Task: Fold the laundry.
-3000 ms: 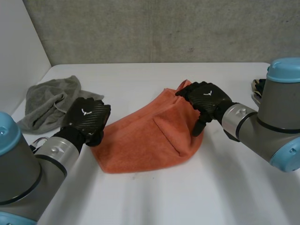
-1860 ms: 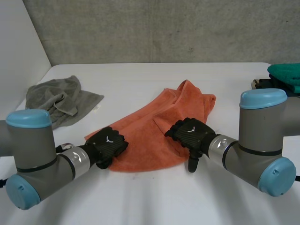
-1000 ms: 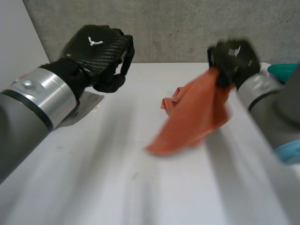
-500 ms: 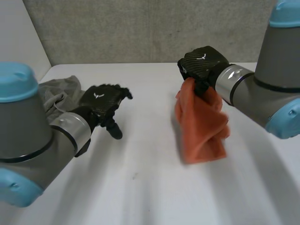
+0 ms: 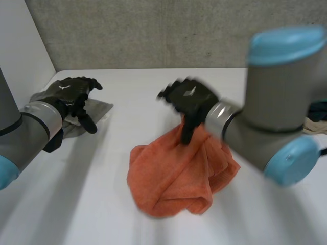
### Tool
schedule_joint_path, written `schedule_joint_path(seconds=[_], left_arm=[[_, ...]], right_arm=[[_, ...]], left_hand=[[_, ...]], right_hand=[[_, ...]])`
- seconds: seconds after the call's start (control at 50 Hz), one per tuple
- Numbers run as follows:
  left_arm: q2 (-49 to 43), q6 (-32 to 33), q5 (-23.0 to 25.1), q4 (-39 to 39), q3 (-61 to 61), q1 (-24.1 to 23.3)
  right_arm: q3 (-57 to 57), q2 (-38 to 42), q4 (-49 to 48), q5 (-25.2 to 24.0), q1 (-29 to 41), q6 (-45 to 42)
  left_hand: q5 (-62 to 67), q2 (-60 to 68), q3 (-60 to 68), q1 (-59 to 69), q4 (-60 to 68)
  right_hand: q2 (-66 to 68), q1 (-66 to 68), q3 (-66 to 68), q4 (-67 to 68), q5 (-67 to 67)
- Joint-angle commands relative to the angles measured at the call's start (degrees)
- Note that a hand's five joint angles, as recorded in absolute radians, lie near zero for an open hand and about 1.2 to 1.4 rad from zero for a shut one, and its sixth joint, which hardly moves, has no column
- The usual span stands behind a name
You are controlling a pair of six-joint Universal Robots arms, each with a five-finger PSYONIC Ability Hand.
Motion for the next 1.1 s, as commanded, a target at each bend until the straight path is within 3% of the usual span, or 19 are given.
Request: schedule_joint_path(seconds=[0.02,0.08,0.2,0.3,0.42,0.48,0.52,0.64,0.76,0.92,1.1], left_arm=[[-2.2,3.9,0.9,-0.7,0.4,-2.8],[-3.6,4.1,-0.2,-1.3,0.6,-4.0],[-3.9,4.1,-1.2,-1.5,0.2,-5.1],[-2.6,4.0,-1.5,-1.7,-0.5,-5.0],[0.1,4.1,-1.2,-1.7,-1.7,-3.8],[0.9,4.2,-1.0,-1.5,-2.1,-3.1],[0.9,4.3,-0.5,-1.4,-2.2,-2.6],[-0.3,4.3,0.9,-1.3,-1.9,-2.4],[-6.3,4.0,3.8,-0.1,0.8,-2.3],[-17.0,3.4,7.4,0.6,8.9,-4.6],[-27.4,-3.5,11.4,-4.0,18.6,-11.2]], right_arm=[[-8.6,1.3,5.2,-4.9,-7.7,-5.4],[-10.6,4.8,7.3,-6.8,-8.3,-11.4],[-12.5,12.2,7.1,-5.0,-8.1,-22.2],[-13.5,19.8,1.9,-3.6,-6.6,-33.1],[-14.3,25.8,-3.9,-3.1,-6.5,-40.0],[-16.0,28.0,-6.1,-2.3,-6.5,-40.5],[-18.5,28.0,-7.5,-1.4,-6.5,-40.0],[-19.2,20.0,-7.5,-0.4,-5.8,-29.3],[-11.8,1.7,-9.0,-5.4,-5.5,-15.9],[-4.9,-12.3,-14.6,-9.7,-6.0,-11.8],[-4.1,-18.2,-14.5,-10.0,-6.1,-10.0]], left_hand=[[-0.4,-1.3,-1.1,-1.6,-1.0],[-0.4,-1.3,-1.1,-1.6,-1.0],[-0.4,-1.3,-1.1,-1.6,-1.0],[-1.5,-2.5,-2.3,-2.8,-2.1],[-2.0,-3.0,-2.8,-3.3,-2.6],[-2.2,-3.2,-3.0,-3.4,-2.8],[-2.6,-3.5,-3.3,-3.8,-3.1],[-5.1,-6.0,-5.8,-6.3,-5.7],[-5.6,-6.6,-6.4,-6.9,-6.2],[-5.6,-6.6,-6.4,-6.9,-6.2],[-5.6,-6.6,-6.4,-6.9,-6.2]], right_hand=[[-2.0,-2.6,-2.0,-2.3,-2.8],[-2.0,-2.6,-2.0,-2.3,-2.8],[6.8,6.1,6.7,6.4,6.0],[6.9,6.3,6.9,6.6,6.2],[8.6,8.0,8.6,8.2,7.8],[28.2,27.6,28.1,27.8,27.4],[67.8,67.1,67.7,67.4,67.0],[68.0,67.4,68.0,67.7,67.2],[68.0,67.4,68.0,67.7,67.2],[68.0,67.4,68.0,67.7,67.2],[68.0,67.4,68.0,67.7,67.2]])
